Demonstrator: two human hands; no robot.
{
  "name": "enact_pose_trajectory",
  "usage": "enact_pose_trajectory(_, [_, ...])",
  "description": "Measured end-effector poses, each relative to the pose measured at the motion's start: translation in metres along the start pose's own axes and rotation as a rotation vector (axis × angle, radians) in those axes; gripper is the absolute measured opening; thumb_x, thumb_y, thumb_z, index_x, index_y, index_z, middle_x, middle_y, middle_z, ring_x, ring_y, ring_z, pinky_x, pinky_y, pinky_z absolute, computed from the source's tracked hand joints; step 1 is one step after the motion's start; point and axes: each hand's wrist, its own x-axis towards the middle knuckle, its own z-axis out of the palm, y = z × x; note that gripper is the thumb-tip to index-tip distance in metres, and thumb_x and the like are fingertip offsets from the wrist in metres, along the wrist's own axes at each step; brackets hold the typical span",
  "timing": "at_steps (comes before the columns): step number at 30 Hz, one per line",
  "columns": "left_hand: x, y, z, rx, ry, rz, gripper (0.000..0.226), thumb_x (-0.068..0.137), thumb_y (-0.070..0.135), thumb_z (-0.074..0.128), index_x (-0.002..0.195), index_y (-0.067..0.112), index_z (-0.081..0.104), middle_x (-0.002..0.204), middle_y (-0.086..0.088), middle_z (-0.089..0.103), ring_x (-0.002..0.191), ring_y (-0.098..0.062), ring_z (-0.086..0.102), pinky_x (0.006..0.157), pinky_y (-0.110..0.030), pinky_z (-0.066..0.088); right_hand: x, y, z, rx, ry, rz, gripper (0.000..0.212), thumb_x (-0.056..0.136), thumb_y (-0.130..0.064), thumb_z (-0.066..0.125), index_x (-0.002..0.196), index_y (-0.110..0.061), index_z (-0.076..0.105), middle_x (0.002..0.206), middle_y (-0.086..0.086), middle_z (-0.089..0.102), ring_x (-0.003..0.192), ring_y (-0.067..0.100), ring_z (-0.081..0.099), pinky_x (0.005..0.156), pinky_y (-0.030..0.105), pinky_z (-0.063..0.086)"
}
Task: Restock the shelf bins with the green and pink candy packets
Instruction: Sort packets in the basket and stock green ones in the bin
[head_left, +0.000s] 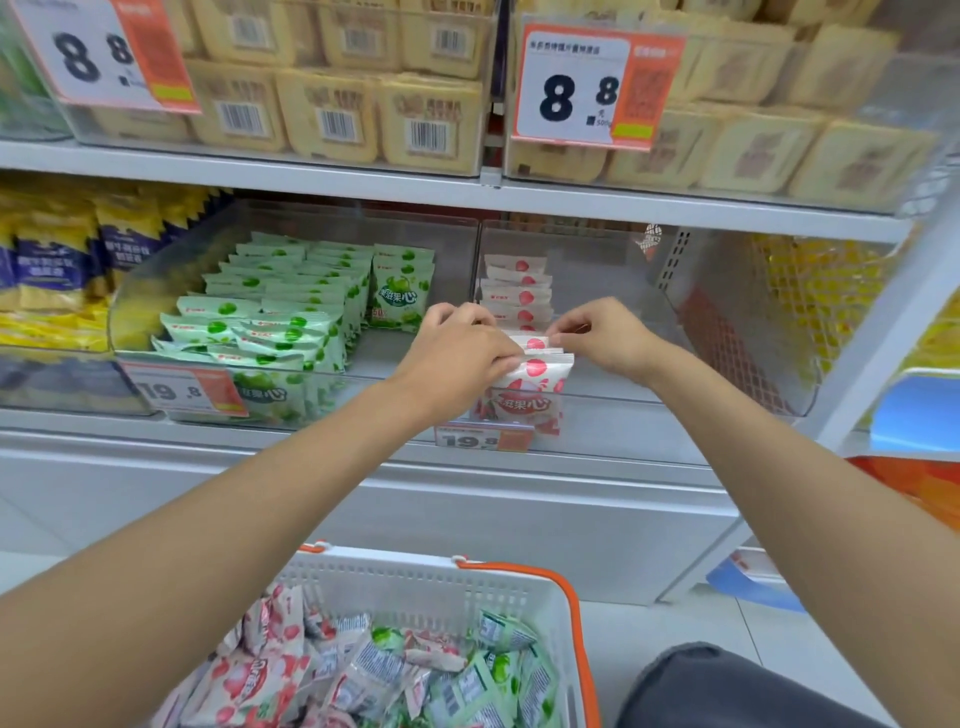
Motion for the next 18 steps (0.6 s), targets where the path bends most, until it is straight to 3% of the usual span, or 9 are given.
enact_pose_trajectory(2, [0.003,0.0,0.004,0.083,0.003,0.009,0.033,0.102,0.041,0.042,0.096,0.027,0.072,0.1,0.014,0.066,0.116,-0.009,0.037,0.095,-0.033,0.016,-0.003,0.001,0.004,0.003,0.03,-0.027,0.008,0.088,0.0,0.066,0.094,-0.002,0.072,0.079,0.004,0.065,0.063,0.001,0.057,0.056,0.005,0.044])
enact_pose_trajectory(4, [0.008,0.002,0.005,0.101,-0.043,0.005,0.034,0.102,0.039,0.043,0.089,0.024,0.071,0.095,0.012,0.066,0.113,-0.011,0.038,0.091,-0.033,0.014,-0.005,0.005,0.003,0.144,0.057,0.059,0.013,0.091,-0.006,0.064,0.101,0.001,0.068,0.083,0.003,0.065,0.073,0.012,0.062,0.058,0.01,0.049])
enact_pose_trajectory(5, [0.011,0.004,0.004,0.084,-0.084,0.0,0.034,0.101,0.041,0.044,0.088,0.025,0.071,0.096,0.012,0.067,0.115,-0.012,0.038,0.092,-0.034,0.014,-0.007,0.006,0.001,0.238,0.073,0.123,0.021,0.093,-0.016,0.064,0.107,0.0,0.065,0.088,0.003,0.065,0.079,0.017,0.064,0.06,0.015,0.053])
enact_pose_trajectory(7, [0.013,0.009,0.004,-0.015,-0.094,-0.036,0.025,0.098,0.045,0.05,0.101,0.033,0.072,0.118,0.014,0.064,0.124,-0.013,0.035,0.101,-0.038,0.016,-0.011,0.006,-0.003,0.331,0.013,0.263,0.052,0.087,-0.047,0.066,0.121,-0.007,0.056,0.102,0.003,0.062,0.093,0.02,0.065,0.067,0.027,0.056])
enact_pose_trajectory(9, [0.005,0.01,0.009,-0.149,0.112,-0.115,0.032,0.092,0.045,0.06,0.122,0.033,0.063,0.142,0.009,0.048,0.136,-0.013,0.03,0.111,-0.041,0.017,-0.014,0.004,-0.004,0.282,-0.178,0.367,0.089,0.066,-0.072,0.071,0.13,-0.015,0.05,0.119,0.005,0.061,0.103,0.022,0.066,0.076,0.035,0.057])
enact_pose_trajectory(10, [-0.001,0.011,0.012,-0.228,0.254,-0.182,0.039,0.091,0.042,0.06,0.129,0.03,0.057,0.147,0.007,0.041,0.139,-0.013,0.027,0.113,-0.04,0.018,-0.016,0.003,-0.003,0.251,-0.251,0.4,0.1,0.058,-0.075,0.075,0.133,-0.015,0.048,0.124,0.005,0.06,0.103,0.022,0.067,0.08,0.038,0.058])
enact_pose_trajectory(12, [-0.012,0.014,0.014,-0.423,0.384,-0.301,0.045,0.096,0.032,0.054,0.139,0.022,0.044,0.152,0.003,0.033,0.141,-0.012,0.025,0.116,-0.035,0.021,-0.015,-0.001,-0.002,0.173,-0.332,0.425,0.093,0.06,-0.068,0.078,0.128,-0.009,0.051,0.12,0.006,0.066,0.097,0.021,0.071,0.085,0.036,0.058])
enact_pose_trajectory(15, [-0.01,0.015,0.013,-0.561,0.32,-0.37,0.045,0.103,0.021,0.041,0.147,0.014,0.035,0.149,0.001,0.04,0.137,-0.013,0.034,0.11,-0.022,0.026,-0.008,-0.016,0.01,0.128,-0.348,0.504,0.06,0.079,-0.048,0.074,0.116,-0.003,0.06,0.101,0.01,0.074,0.088,0.02,0.073,0.082,0.03,0.059])
enact_pose_trajectory(18, [0.0,0.008,0.014,-0.587,0.353,-0.413,0.041,0.103,0.02,0.043,0.144,0.013,0.042,0.141,-0.001,0.051,0.13,-0.016,0.047,0.106,-0.029,0.038,-0.001,-0.025,0.026,0.111,-0.302,0.529,0.043,0.083,-0.039,0.073,0.108,-0.007,0.061,0.101,0.009,0.073,0.092,0.022,0.07,0.089,0.036,0.057])
